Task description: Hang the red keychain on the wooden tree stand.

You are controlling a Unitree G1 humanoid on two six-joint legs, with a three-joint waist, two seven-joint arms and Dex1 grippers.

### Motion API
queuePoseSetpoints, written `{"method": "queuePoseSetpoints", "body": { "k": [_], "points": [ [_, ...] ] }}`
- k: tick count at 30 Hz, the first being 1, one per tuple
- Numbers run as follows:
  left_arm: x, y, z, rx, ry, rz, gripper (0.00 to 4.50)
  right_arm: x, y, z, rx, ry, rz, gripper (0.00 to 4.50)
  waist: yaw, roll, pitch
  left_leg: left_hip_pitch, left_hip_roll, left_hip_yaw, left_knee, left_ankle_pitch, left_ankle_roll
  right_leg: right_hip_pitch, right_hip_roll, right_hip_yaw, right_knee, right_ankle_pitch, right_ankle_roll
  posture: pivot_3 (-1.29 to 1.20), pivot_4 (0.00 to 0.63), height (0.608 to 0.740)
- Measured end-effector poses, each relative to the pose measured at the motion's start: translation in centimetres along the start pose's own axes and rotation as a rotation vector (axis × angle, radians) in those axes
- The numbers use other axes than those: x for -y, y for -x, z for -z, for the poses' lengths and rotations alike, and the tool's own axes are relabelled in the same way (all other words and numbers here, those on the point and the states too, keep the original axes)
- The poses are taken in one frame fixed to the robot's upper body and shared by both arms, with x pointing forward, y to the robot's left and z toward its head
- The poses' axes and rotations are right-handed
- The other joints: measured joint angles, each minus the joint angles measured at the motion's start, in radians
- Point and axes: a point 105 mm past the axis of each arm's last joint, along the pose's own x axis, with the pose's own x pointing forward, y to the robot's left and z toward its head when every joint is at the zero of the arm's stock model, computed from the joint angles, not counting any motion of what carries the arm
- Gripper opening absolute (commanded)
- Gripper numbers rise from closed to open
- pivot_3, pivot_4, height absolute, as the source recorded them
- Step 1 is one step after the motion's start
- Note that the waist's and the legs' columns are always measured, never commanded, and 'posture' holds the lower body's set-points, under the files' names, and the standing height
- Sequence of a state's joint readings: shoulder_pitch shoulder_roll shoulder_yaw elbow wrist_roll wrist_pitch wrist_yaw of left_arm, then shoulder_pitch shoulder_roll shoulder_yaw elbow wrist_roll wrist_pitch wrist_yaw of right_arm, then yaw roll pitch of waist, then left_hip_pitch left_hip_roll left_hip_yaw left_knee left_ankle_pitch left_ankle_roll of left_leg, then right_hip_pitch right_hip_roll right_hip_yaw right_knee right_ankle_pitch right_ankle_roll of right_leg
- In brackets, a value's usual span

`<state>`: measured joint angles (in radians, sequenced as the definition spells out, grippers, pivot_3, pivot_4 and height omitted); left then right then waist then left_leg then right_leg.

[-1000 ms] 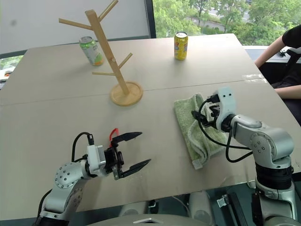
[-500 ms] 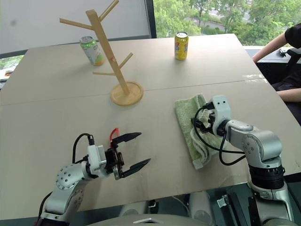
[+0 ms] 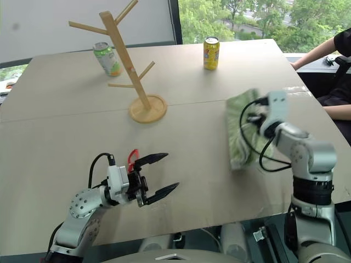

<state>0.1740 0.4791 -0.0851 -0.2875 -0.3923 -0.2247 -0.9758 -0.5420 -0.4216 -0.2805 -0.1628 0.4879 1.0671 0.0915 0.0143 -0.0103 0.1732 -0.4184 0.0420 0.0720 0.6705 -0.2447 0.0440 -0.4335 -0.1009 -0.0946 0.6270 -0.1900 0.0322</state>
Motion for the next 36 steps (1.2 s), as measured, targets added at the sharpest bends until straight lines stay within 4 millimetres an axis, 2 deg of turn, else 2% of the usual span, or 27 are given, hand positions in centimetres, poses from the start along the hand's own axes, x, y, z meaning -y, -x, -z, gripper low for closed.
{"method": "queuePoseSetpoints", "body": {
  "k": [2,4,9,12,15,23,24,25,31,32,36],
  "points": [
    [-0.1,-0.2,-0.1,0.001,-0.004,0.000,4.50,2.9,0.0,-2.0,0.077,-0.060,0.117,0.09,0.001,0.001,0.000,0.000,0.000,0.001,0.000,0.000,0.000,0.000,0.000,0.000,0.000,0.000,0.000,0.00,0.150,0.740],
    [-0.3,-0.3,-0.1,0.000,-0.010,-0.003,4.50,5.8,0.1,-2.6,0.108,-0.140,0.223,0.09,-0.001,0.001,0.000,0.000,-0.001,0.002,-0.001,0.000,0.000,-0.001,0.000,0.000,0.000,0.000,0.000,0.00,0.150,0.740],
    [-0.4,-0.3,-0.1,-0.006,-0.008,-0.008,4.50,11.7,1.0,-2.3,0.131,-0.278,0.426,0.09,-0.003,0.002,0.001,0.000,-0.001,0.004,-0.001,0.000,0.000,-0.001,0.000,0.001,0.000,0.001,0.002,0.00,0.150,0.740],
    [-0.4,-0.4,-0.1,-0.008,-0.011,-0.008,4.50,13.6,1.4,-1.7,0.134,-0.335,0.490,0.09,-0.008,0.002,0.001,0.000,0.000,0.004,-0.001,0.000,0.000,-0.001,0.001,0.001,0.000,0.001,0.002,0.00,0.150,0.740],
    [-0.4,-0.4,0.0,-0.010,-0.013,-0.007,4.50,14.1,1.1,-0.8,0.108,-0.362,0.497,0.09,-0.017,0.003,0.001,0.000,0.000,0.003,-0.001,0.000,0.000,-0.001,0.001,0.001,0.000,0.001,0.002,0.00,0.150,0.740],
    [-0.4,-0.4,0.0,-0.011,-0.014,-0.005,4.50,13.1,0.7,-0.8,0.103,-0.310,0.450,0.09,-0.027,0.004,0.002,0.000,0.000,0.002,-0.002,0.000,0.000,-0.001,0.001,0.002,0.000,0.002,0.004,0.00,0.150,0.740],
    [-0.4,-0.4,0.0,-0.011,-0.014,-0.005,4.50,13.0,0.8,-1.0,0.108,-0.299,0.451,0.84,-0.027,0.004,0.002,0.000,0.000,0.002,-0.002,0.000,0.000,-0.001,0.001,0.002,0.000,0.002,0.004,0.00,0.150,0.740],
    [-0.4,-0.4,0.0,-0.011,-0.014,-0.005,4.50,13.0,0.9,-1.1,0.118,-0.293,0.451,1.14,-0.026,0.004,0.002,0.000,0.000,0.002,-0.002,0.000,0.000,-0.001,0.001,0.002,0.000,0.002,0.004,0.00,0.150,0.740],
    [-0.5,-0.5,-0.2,-0.004,-0.025,0.000,4.50,12.8,1.5,-2.5,0.182,-0.267,0.449,4.09,-0.026,0.005,0.001,0.000,0.000,0.002,-0.002,0.000,0.000,-0.001,0.001,0.002,0.000,0.002,0.004,0.00,0.150,0.740],
    [-0.5,-0.5,-0.2,-0.004,-0.025,0.001,4.50,12.8,1.5,-2.5,0.183,-0.267,0.448,4.40,-0.026,0.005,0.001,0.000,0.000,0.002,-0.002,0.000,0.000,-0.001,0.001,0.002,0.000,0.002,0.004,0.00,0.150,0.740],
    [-0.6,-0.6,-0.3,-0.003,-0.028,0.005,4.50,12.8,1.6,-2.3,0.182,-0.265,0.451,4.40,-0.026,0.005,0.001,0.000,0.000,0.002,-0.002,0.000,0.000,-0.001,0.001,0.002,0.000,0.002,0.004,0.00,0.150,0.740]
  ]
}}
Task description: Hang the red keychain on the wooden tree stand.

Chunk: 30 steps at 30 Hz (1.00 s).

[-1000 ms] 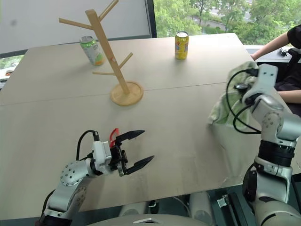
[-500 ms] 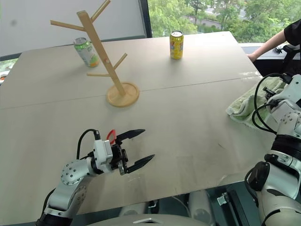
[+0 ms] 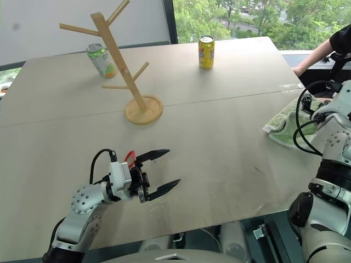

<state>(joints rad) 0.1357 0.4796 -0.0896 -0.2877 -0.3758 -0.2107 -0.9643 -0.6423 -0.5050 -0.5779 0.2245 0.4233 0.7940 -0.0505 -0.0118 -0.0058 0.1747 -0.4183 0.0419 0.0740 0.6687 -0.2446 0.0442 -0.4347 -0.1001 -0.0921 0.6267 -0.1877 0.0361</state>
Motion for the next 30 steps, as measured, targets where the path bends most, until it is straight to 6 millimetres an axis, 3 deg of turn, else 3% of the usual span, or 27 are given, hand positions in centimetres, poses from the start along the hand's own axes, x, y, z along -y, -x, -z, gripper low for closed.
{"method": "queuePoseSetpoints", "body": {
  "k": [6,8,11,14,17,25,30],
  "points": [
    [-0.3,-0.1,0.0,0.003,0.005,-0.025,4.50,-0.5,0.7,-2.7,0.168,0.140,-0.016,4.40,0.000,0.001,0.001,0.000,0.000,0.000,0.000,0.000,0.000,0.000,0.000,0.001,0.000,0.000,0.000,0.00,0.150,0.740],
    [-1.2,-0.4,0.1,0.011,0.034,-0.104,4.50,-3.4,1.8,-4.7,0.291,0.194,-0.178,4.40,-0.004,0.002,0.001,0.001,0.001,0.000,0.000,0.000,0.000,0.000,0.001,0.001,0.000,0.000,0.000,0.00,0.150,0.740],
    [-2.4,-0.5,0.1,0.007,0.068,-0.211,4.50,-6.7,3.2,-4.9,0.327,0.237,-0.395,4.40,-0.002,0.001,0.001,0.001,0.002,-0.001,0.000,0.000,0.000,0.000,0.003,0.001,0.000,0.000,0.000,0.00,0.150,0.740],
    [-4.9,0.1,-0.2,0.018,0.140,-0.456,4.50,-10.0,5.4,-1.9,0.268,0.282,-0.716,4.40,0.004,0.001,0.001,0.000,0.003,-0.002,0.000,0.000,0.000,0.001,0.003,0.000,0.000,0.000,0.000,0.00,0.150,0.740],
    [-6.8,1.1,-0.5,-0.002,0.218,-0.716,4.50,-11.8,8.0,1.7,0.163,0.320,-0.996,4.40,0.007,-0.001,0.002,0.000,0.002,-0.002,0.001,0.000,0.000,0.001,0.002,0.002,0.000,0.000,0.001,0.00,0.150,0.740],
    [-5.2,4.1,-0.5,-0.192,0.304,-0.994,4.50,-11.2,11.8,7.7,0.056,0.496,-1.343,4.40,0.007,-0.002,0.002,0.003,0.001,-0.004,0.001,0.000,0.000,0.002,0.004,0.003,0.000,-0.002,-0.004,0.00,0.150,0.740],
    [-2.9,6.7,0.3,-0.372,0.370,-1.124,4.50,-10.3,13.6,12.0,0.041,0.592,-1.516,4.40,0.007,-0.005,0.003,0.003,0.001,-0.003,0.001,0.000,0.000,0.002,0.005,0.005,0.000,-0.002,-0.004,0.00,0.150,0.740]
  ]
}}
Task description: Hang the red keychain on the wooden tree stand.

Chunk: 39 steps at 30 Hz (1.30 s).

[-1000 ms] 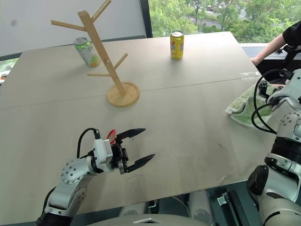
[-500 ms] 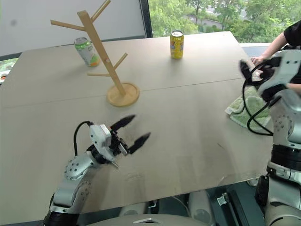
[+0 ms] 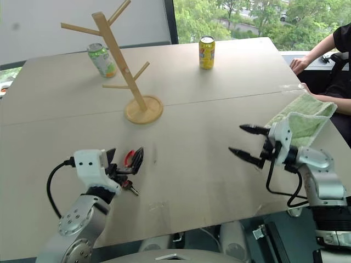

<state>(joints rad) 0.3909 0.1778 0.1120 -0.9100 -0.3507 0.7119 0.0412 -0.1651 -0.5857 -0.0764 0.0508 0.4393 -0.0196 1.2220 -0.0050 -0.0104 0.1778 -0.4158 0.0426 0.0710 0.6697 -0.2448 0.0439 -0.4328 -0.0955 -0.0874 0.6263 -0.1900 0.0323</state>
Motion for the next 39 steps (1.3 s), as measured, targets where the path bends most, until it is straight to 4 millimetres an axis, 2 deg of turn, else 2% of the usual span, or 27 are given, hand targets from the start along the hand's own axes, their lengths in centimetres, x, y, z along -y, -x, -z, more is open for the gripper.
{"method": "queuePoseSetpoints", "body": {
  "k": [5,10,16,24,39],
  "points": [
    [-0.4,1.2,1.5,-0.092,-0.027,-0.011,4.50,-0.3,0.1,0.6,-0.001,0.026,-0.037,4.40,0.001,-0.001,0.001,0.000,0.000,0.000,0.001,0.000,0.000,0.000,0.000,0.001,0.000,0.000,0.000,0.00,0.150,0.740],
    [-1.0,0.9,3.0,-0.164,-0.056,-0.013,4.50,-0.1,0.0,0.7,-0.001,0.037,-0.039,4.40,0.006,-0.002,0.001,0.000,0.000,0.000,0.001,0.000,0.000,0.000,0.000,0.001,0.000,0.000,0.000,0.00,0.150,0.740],
    [-1.5,-0.1,2.4,-0.145,-0.096,-0.020,4.50,-0.2,-0.1,0.8,0.015,0.008,-0.024,4.40,0.019,-0.002,0.001,0.000,-0.001,0.000,0.001,0.000,0.000,0.000,0.001,0.001,0.000,0.000,0.000,0.00,0.150,0.740],
    [-1.8,-0.7,2.9,-0.167,-0.102,-0.023,4.50,-1.9,0.4,1.3,0.047,-0.066,-0.049,4.40,0.020,-0.002,0.000,0.000,-0.001,0.000,0.001,0.000,0.000,0.000,0.001,0.003,0.000,0.000,0.000,0.00,0.150,0.740],
    [-1.8,-1.1,2.9,-0.164,-0.111,-0.017,4.50,-3.5,1.0,1.4,0.002,0.040,-0.197,4.40,0.020,-0.002,0.000,0.001,-0.001,-0.001,0.001,0.000,0.000,0.001,0.001,0.003,0.001,0.000,0.000,0.00,0.150,0.740]
  ]
}}
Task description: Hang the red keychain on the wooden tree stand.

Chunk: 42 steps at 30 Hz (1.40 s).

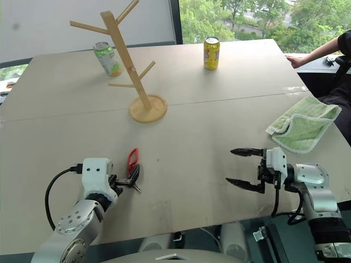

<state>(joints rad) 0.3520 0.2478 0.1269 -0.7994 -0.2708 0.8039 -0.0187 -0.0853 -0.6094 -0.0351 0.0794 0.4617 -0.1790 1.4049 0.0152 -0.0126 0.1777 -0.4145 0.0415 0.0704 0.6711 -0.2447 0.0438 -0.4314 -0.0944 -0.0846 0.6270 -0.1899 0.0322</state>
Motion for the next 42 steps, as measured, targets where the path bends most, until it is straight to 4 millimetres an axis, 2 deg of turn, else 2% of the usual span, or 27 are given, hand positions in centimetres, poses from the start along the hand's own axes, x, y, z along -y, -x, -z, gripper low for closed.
{"method": "queuePoseSetpoints", "body": {
  "k": [6,9,10,11,12,17,27,31,35,37,38,42],
  "points": [
    [0.0,-0.1,0.0,-0.003,-0.003,-0.003,4.50,0.2,0.1,0.1,0.000,0.011,0.001,4.40,0.000,0.000,0.000,0.000,0.000,0.000,0.000,0.000,0.000,0.000,0.000,0.000,0.000,0.000,0.000,0.00,0.150,0.740],
    [-0.1,-0.1,0.1,-0.010,-0.010,-0.005,3.78,0.2,0.1,0.0,0.001,0.014,0.000,4.50,0.000,0.000,0.000,0.000,0.000,0.000,0.000,0.000,0.000,0.000,0.000,0.000,0.000,0.000,0.000,0.00,0.150,0.740],
    [-0.1,-0.1,0.1,-0.011,-0.011,-0.005,3.52,0.2,0.1,0.0,0.002,0.013,0.001,4.50,0.000,0.000,0.000,0.000,0.000,0.000,0.000,0.000,0.000,0.000,0.000,0.000,0.000,0.000,0.000,0.00,0.150,0.740],
    [-0.1,-0.1,0.1,-0.011,-0.011,-0.003,2.99,0.2,0.0,0.0,0.005,0.010,0.003,4.50,0.000,0.000,0.000,0.000,0.000,0.000,0.000,0.000,0.000,0.000,0.000,0.000,0.000,0.000,0.000,0.00,0.150,0.740],
    [-0.1,-0.1,0.1,-0.011,-0.012,-0.001,2.68,0.2,0.0,0.0,0.007,0.007,0.004,4.50,0.000,0.000,0.000,0.000,0.000,0.000,0.000,0.000,0.000,0.000,0.000,0.000,0.000,0.000,0.000,0.00,0.150,0.740],
    [-0.1,-0.2,-0.2,-0.007,-0.038,0.000,0.14,0.3,-0.3,0.0,0.027,-0.016,0.020,4.50,0.000,0.000,0.000,0.000,0.000,0.000,0.000,0.000,0.000,0.000,0.000,0.000,0.000,0.000,0.000,0.00,0.150,0.740],
    [0.0,-0.3,-0.3,-0.006,-0.036,-0.001,0.06,0.5,-0.5,-0.1,0.037,-0.019,0.031,4.50,0.000,0.000,0.000,0.000,0.000,0.000,0.001,0.000,0.000,0.000,0.000,0.000,0.000,0.000,0.000,0.00,0.150,0.740],
    [0.0,-0.3,-0.8,0.057,-0.013,-0.012,0.06,1.1,-1.3,-1.9,0.081,0.013,0.036,4.50,-0.001,0.000,0.000,0.000,0.000,0.000,0.001,0.000,0.000,0.000,0.000,0.001,0.001,0.000,0.000,0.00,0.150,0.740],
    [-1.2,-0.1,-3.2,0.233,-0.036,-0.064,0.06,2.7,-2.1,-4.9,0.149,0.050,0.058,4.50,0.000,0.000,0.000,0.000,0.000,0.000,0.001,0.000,0.000,0.000,0.000,0.001,0.001,0.000,0.000,0.00,0.150,0.740],
    [-1.5,0.1,-5.8,0.381,-0.093,-0.087,0.06,3.9,-2.4,-6.9,0.188,0.089,0.078,4.50,0.003,-0.001,0.000,-0.001,-0.001,0.000,0.001,0.000,0.000,0.000,0.000,0.001,0.000,0.000,-0.001,0.00,0.150,0.740],
    [-1.5,0.1,-6.0,0.394,-0.099,-0.086,0.06,4.1,-2.5,-7.1,0.191,0.091,0.079,4.50,0.003,-0.001,0.000,-0.001,-0.001,0.000,0.001,0.000,0.000,0.000,0.000,0.001,0.000,0.000,-0.001,0.00,0.150,0.740],
    [-0.5,-0.8,-11.0,0.624,-0.183,-0.073,0.06,6.1,-3.2,-10.7,0.243,0.165,0.083,4.50,0.003,-0.001,0.000,-0.001,-0.001,0.001,0.004,0.000,0.000,0.001,0.002,0.001,0.001,0.002,-0.002,0.00,0.150,0.740]
  ]
}}
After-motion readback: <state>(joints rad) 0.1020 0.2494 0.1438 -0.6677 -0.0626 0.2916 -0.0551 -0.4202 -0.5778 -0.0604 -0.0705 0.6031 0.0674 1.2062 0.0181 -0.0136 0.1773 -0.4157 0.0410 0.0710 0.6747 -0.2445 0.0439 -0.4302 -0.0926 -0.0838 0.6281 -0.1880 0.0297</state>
